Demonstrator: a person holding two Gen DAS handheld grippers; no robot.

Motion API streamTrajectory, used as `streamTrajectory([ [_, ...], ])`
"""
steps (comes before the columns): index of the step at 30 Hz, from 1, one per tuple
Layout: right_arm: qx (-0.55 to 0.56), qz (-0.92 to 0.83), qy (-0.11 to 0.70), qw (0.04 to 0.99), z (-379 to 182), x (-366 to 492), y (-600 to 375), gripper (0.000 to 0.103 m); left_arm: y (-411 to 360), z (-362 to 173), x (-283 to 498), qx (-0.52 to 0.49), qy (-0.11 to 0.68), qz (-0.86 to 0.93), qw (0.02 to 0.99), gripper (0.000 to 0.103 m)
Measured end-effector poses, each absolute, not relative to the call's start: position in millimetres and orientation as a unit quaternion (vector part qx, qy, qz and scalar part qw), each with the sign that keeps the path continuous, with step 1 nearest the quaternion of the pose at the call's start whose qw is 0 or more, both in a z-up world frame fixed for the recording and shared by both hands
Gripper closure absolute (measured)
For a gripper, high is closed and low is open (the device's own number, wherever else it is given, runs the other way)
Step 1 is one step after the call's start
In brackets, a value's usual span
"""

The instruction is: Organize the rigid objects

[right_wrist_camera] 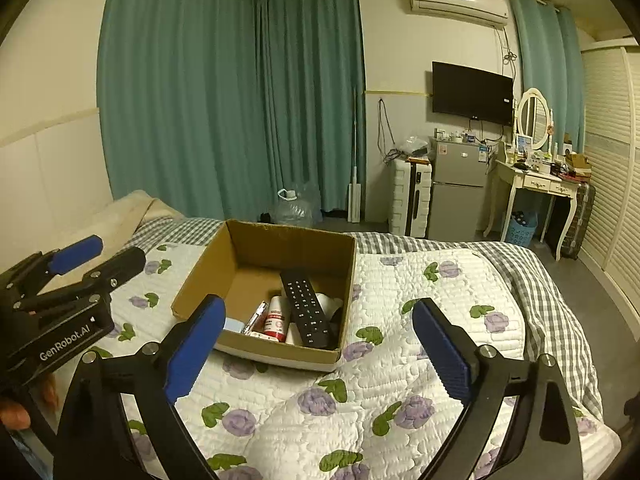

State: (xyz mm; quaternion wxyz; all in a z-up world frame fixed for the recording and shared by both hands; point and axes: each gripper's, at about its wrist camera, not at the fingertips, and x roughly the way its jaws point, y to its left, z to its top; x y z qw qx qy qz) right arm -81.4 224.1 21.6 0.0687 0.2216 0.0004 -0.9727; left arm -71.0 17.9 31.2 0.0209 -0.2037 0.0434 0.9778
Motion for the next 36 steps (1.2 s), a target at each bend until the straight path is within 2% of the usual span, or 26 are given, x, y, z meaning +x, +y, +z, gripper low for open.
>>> streamTrajectory([
  [36,0.221,-0.974,0.001,0.055,11.3,-84.8,226.5,0.008,14.1,26.3,-65.3,-0.189,0.031,0.981,0.006,0.038],
])
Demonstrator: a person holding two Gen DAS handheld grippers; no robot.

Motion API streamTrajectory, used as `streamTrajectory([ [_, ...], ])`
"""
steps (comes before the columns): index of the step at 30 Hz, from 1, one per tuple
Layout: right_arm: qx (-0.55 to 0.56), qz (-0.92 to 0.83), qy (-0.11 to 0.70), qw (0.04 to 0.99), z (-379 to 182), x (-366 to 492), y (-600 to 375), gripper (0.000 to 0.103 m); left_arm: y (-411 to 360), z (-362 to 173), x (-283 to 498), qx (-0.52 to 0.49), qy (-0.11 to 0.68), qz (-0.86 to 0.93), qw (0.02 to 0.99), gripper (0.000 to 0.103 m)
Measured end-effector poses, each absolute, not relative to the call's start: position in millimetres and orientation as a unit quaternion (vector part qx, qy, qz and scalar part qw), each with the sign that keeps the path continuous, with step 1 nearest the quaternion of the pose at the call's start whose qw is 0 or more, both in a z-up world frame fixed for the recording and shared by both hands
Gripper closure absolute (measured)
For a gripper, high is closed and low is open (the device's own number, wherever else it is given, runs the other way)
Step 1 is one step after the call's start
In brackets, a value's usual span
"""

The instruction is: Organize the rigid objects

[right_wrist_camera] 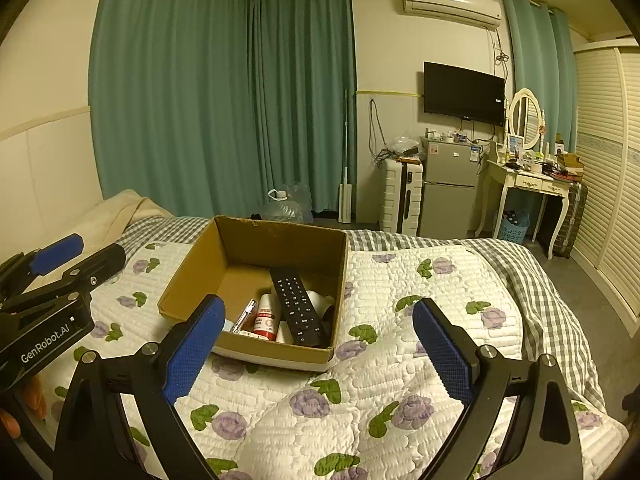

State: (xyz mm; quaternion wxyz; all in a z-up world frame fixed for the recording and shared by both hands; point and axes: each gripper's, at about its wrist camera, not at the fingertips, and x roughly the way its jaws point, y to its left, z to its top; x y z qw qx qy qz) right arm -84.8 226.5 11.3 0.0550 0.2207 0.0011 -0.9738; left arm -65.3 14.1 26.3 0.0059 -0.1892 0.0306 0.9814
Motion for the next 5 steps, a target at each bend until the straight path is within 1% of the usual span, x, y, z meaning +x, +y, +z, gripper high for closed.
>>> streamTrajectory([
  [5,0.222,-0.973,0.002,0.055,10.6,-85.1,226.4,0.008,15.6,25.5,-64.2,-0.186,0.03,0.982,0.002,0.038],
])
